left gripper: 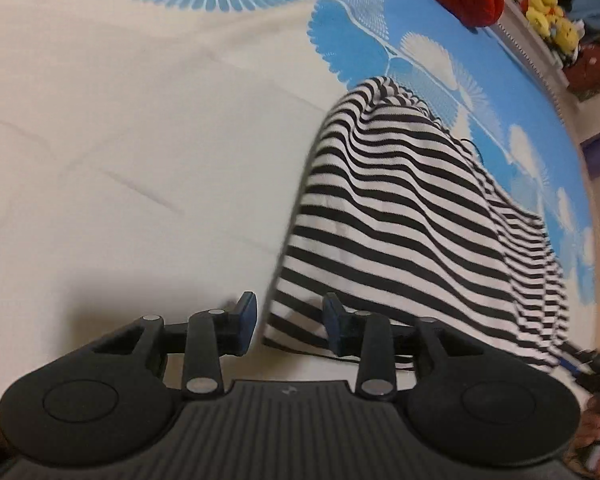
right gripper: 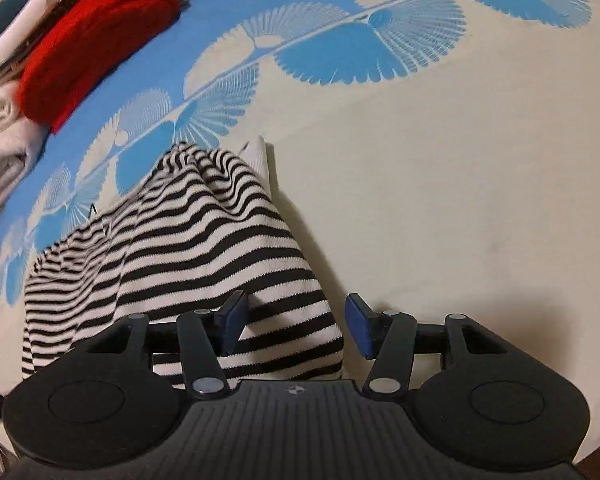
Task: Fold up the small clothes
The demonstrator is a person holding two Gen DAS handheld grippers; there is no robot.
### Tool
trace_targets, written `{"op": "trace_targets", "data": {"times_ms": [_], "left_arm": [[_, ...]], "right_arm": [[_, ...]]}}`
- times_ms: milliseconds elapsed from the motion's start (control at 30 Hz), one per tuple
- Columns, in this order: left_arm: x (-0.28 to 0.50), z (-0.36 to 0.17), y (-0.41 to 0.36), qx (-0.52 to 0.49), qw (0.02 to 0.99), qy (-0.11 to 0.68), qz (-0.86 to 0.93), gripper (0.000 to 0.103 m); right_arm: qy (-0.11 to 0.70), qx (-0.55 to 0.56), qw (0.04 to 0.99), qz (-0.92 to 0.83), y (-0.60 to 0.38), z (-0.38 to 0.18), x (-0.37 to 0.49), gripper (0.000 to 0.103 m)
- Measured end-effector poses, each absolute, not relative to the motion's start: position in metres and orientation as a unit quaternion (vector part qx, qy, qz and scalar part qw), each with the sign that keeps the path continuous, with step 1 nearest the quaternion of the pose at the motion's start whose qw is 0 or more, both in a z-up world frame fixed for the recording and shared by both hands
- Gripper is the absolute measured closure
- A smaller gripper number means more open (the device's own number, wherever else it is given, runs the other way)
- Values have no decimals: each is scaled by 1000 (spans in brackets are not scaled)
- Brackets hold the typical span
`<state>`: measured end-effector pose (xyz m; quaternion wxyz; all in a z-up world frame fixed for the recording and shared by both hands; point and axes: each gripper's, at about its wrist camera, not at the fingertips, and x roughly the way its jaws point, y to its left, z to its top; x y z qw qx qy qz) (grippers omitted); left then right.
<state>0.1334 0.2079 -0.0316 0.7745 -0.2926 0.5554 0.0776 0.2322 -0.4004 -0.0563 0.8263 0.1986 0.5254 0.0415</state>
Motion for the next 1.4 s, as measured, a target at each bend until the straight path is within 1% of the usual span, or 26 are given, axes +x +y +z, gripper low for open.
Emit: {"op": "trace_targets", "data": {"times_ms": [133,200,233,267,300,333,367,400,467,500,567,700,733,767,833,867,900,933,967,1000,1067,1133,1200,1333,1367,1400], "left_arm": [[138,-52,211,-319,748,577,77,59],[139,-57,209,-319,744,583,73,62],[140,-58,209,-323,743,582,66,75],[140,-58,208,-328,744,579,55,87],[141,-57,210,-330,749,573,48,101],[143,-52,212,-328,759,561,49,101],[139,-46,218,-334,767,544,55,102],[132,-37,226,-354,775,519,68,102],[112,-21,243,-401,785,465,81,102],[106,-14,245,-397,794,454,82,102],[104,-13,237,-349,802,479,76,102],[119,-49,214,-243,752,602,115,103],[121,-51,212,-225,747,612,131,103],[121,-51,213,-230,746,610,138,103],[120,-35,215,-258,772,566,129,102],[120,-25,213,-261,792,540,116,101],[121,-13,209,-261,813,512,96,98],[123,-6,203,-263,825,494,75,94],[125,-1,197,-267,832,484,56,93],[128,0,191,-271,834,479,35,92],[139,0,170,-264,835,482,-10,83],[150,-4,147,-237,834,497,-33,56],[159,-12,129,-201,829,520,-40,52],[169,-45,123,-135,789,598,37,53],[171,-50,127,-127,782,607,64,52],[172,-50,131,-125,780,607,84,50]], "right_arm": [[548,185,815,44,-395,-67,231,47],[553,180,812,43,-394,-68,229,47],[555,177,812,44,-393,-67,227,48],[557,174,811,44,-392,-68,226,50],[557,172,811,47,-391,-69,226,57],[555,172,812,55,-390,-68,225,76],[547,173,817,62,-390,-65,223,90],[530,179,826,69,-392,-57,222,92],[469,243,846,75,-413,-33,213,95],[450,269,848,78,-423,-26,208,95],[459,246,850,79,-426,-27,203,95],[563,153,810,56,-408,-63,211,95],[574,125,808,48,-401,-68,212,94],[572,115,811,44,-397,-67,213,93],[555,118,823,42,-393,-57,214,89],[543,115,831,39,-393,-52,214,79],[527,110,842,31,-393,-46,213,75],[505,107,856,24,-393,-39,211,65],[485,107,868,18,-394,-34,210,58],[467,106,878,14,-393,-29,209,57],[437,112,892,30,-391,-22,209,54],[441,118,888,54,-387,-22,214,52],[471,107,874,56,-382,-34,221,52],[553,71,830,25,-378,-69,233,52],[567,67,821,15,-380,-76,236,48],[571,67,818,8,-382,-78,237,46]]}}
